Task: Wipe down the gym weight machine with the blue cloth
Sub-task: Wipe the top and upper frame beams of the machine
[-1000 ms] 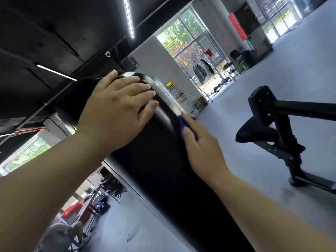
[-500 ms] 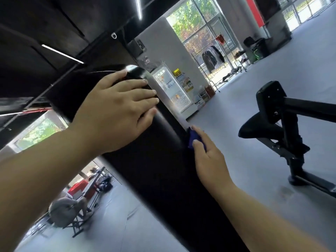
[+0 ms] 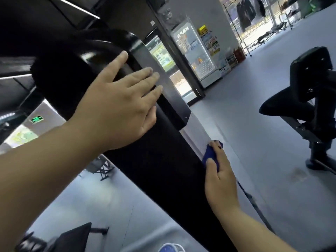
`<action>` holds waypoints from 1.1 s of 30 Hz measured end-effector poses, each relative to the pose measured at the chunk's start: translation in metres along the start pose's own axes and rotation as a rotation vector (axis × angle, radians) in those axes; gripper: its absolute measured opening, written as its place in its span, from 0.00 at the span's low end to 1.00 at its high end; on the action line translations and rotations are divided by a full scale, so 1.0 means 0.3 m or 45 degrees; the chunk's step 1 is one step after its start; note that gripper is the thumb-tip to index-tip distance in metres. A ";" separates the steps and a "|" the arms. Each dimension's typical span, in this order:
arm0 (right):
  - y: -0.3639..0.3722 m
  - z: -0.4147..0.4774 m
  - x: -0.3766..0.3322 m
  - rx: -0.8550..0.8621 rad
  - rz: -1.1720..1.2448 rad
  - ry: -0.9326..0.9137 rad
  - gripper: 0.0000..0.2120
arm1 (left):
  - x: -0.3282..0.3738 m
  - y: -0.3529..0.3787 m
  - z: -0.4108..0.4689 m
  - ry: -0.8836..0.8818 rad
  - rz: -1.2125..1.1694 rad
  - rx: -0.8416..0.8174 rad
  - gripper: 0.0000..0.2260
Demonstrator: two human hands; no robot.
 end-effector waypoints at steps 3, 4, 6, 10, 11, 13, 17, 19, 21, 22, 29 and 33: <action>0.024 0.035 -0.032 -0.061 0.045 0.034 0.22 | 0.089 0.015 0.028 0.075 -0.082 -0.031 0.18; 0.055 0.053 -0.080 -0.107 0.062 -0.025 0.23 | 0.096 0.016 0.033 0.061 -0.100 -0.043 0.18; 0.106 0.068 -0.163 -0.191 0.065 -0.190 0.24 | 0.100 0.020 0.032 0.024 -0.106 -0.080 0.19; 0.040 0.002 -0.010 -0.168 -0.024 -0.284 0.24 | 0.178 0.049 0.027 0.064 -0.108 -0.191 0.22; -0.008 -0.022 0.073 -0.128 -0.036 -0.179 0.24 | 0.193 0.054 0.027 0.072 -0.116 -0.202 0.22; -0.079 -0.053 0.194 -0.073 -0.039 0.108 0.23 | 0.199 0.060 0.027 0.048 -0.123 -0.226 0.22; -0.015 0.006 0.080 -0.194 0.053 0.179 0.26 | 0.273 0.081 0.033 0.090 -0.132 -0.335 0.24; 0.044 0.035 -0.052 -0.280 0.097 -0.066 0.28 | 0.323 0.089 0.032 0.148 -0.157 -0.372 0.25; 0.040 0.016 -0.051 -0.321 0.062 -0.247 0.28 | 0.331 0.087 0.040 0.147 -0.167 -0.346 0.24; 0.011 -0.007 0.015 -0.295 0.012 -0.252 0.28 | 0.330 0.083 0.043 0.144 -0.174 -0.321 0.23; -0.129 -0.042 0.287 -0.018 0.032 0.436 0.26 | 0.332 0.077 0.046 0.080 -0.227 -0.190 0.20; -0.002 -0.015 0.076 -0.246 0.122 0.040 0.27 | 0.329 0.073 0.037 0.056 -0.265 -0.142 0.19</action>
Point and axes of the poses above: each hand's wrist, its own z-axis towards the middle knuckle, its own y-axis out of the palm, x = y × z, the point moved 7 cm from there along z, towards the middle knuckle, and after that the axes turned 4 degrees about z, right-handed, at the moved point
